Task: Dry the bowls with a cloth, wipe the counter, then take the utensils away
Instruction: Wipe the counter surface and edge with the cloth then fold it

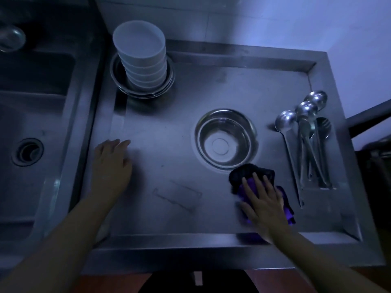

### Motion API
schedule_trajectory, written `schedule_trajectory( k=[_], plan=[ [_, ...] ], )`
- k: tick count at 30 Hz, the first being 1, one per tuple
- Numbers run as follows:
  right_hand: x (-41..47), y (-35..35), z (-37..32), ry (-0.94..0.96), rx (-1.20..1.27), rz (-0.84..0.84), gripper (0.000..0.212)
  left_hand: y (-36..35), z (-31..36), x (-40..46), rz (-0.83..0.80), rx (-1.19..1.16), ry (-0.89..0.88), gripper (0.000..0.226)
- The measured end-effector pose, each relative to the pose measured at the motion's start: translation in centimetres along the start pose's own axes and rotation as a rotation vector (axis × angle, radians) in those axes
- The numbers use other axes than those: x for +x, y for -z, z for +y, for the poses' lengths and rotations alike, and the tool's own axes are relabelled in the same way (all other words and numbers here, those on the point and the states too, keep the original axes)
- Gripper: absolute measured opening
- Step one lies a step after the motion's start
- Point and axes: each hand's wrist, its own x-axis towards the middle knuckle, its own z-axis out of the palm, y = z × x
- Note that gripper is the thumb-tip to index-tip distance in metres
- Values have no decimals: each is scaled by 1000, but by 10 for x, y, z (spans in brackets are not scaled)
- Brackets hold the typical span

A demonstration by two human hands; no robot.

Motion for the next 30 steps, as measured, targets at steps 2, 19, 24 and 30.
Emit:
schedule_trajectory(
  k=[2,19,24,30],
  plan=[
    [-9,4,-14,116,-36,-21,65,6,-16,-12,-2,13,43,43],
    [170,45,-222,592,-297,95,62,32,-76,-90,215,38,67,35],
    [151,23,-277,679,-307,113,67,30,-91,-104,218,10,148,39],
    [92,-4,-288,773,-349,61,78,37,-101,-117,236,-3,210,40]
  ],
)
